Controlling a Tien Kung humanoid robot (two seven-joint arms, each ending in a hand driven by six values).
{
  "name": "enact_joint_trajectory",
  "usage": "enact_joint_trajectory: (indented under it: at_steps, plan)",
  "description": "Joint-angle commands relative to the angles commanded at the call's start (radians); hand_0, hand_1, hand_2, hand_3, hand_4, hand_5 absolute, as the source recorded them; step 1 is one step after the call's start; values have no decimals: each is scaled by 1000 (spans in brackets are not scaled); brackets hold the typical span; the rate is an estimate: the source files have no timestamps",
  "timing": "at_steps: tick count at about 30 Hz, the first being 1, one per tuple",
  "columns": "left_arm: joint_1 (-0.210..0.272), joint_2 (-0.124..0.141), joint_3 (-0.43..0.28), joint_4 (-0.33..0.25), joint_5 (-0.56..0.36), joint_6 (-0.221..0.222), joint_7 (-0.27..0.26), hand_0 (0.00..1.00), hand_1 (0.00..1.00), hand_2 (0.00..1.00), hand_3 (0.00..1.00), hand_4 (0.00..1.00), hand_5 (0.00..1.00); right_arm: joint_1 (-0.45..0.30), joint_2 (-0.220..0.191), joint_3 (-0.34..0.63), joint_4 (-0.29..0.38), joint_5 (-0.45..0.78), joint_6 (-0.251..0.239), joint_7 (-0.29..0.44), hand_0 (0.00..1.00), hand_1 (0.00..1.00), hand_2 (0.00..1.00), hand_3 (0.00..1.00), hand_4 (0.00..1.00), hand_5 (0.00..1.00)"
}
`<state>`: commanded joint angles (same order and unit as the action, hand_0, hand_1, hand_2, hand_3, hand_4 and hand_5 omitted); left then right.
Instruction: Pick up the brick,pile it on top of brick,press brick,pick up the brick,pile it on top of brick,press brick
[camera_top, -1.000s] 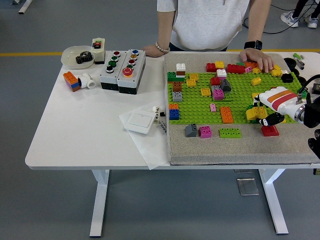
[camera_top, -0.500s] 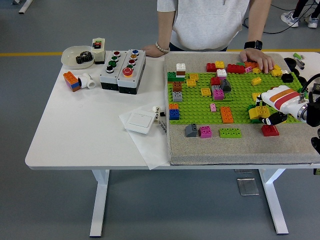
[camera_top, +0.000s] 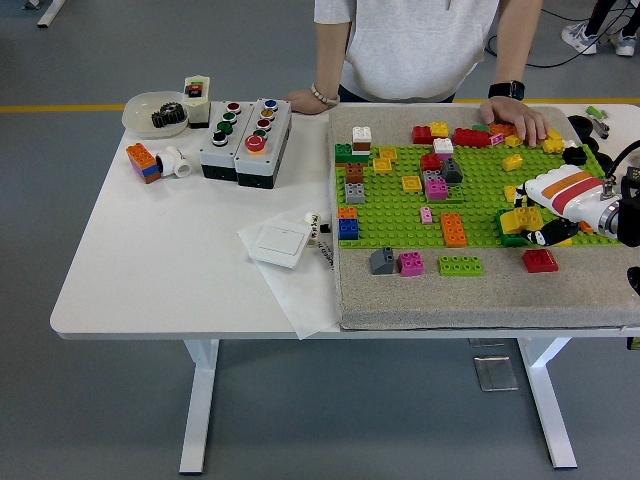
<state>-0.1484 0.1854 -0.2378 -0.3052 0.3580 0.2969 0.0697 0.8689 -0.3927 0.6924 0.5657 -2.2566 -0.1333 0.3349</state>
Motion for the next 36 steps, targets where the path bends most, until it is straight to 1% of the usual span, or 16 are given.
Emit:
enact_joint_trajectory:
  at_steps: [10, 21, 22, 27, 28, 33, 34, 36]
  plan:
    - [-4, -1, 0, 0, -1, 0, 1, 793, 801, 818, 646, 662, 654, 7, 11, -9, -19, 1, 5, 4, 539, 534, 557, 516, 741, 234]
    - [-6, -2, 0, -1, 0, 0, 1, 793, 801, 819, 646, 662, 653, 9, 23, -12, -30, 3, 8, 6, 545, 536, 561, 517, 738, 230]
    - [-6, -2, 0, -1, -1, 1, 1, 793, 800, 820, 646, 661, 652, 10, 24, -10, -33, 0, 9, 6, 571, 563, 581, 539, 747, 239]
    - [-7, -2, 1, -1, -4, 1, 0, 793, 800, 820, 646, 661, 652, 11, 23, -6, -38, -4, 9, 2, 571, 563, 581, 539, 747, 239]
    - [-7, -2, 1, -1, -4, 1, 0, 793, 801, 820, 646, 661, 652, 11, 23, -5, -38, -5, 9, 2, 615, 613, 648, 617, 795, 253]
    - [-6, -2, 1, -1, -3, 1, 1, 793, 801, 820, 646, 661, 652, 11, 22, -5, -38, -6, 9, 0, 615, 613, 648, 617, 795, 253]
    - [-6, -2, 0, -1, -2, 0, 1, 793, 801, 820, 646, 661, 652, 11, 22, -6, -38, -5, 8, 0, 629, 644, 705, 680, 840, 266]
    - [-7, -1, -1, -1, 1, 0, 3, 793, 801, 820, 646, 661, 652, 10, 22, -6, -37, -5, 6, 1, 629, 644, 705, 680, 840, 266]
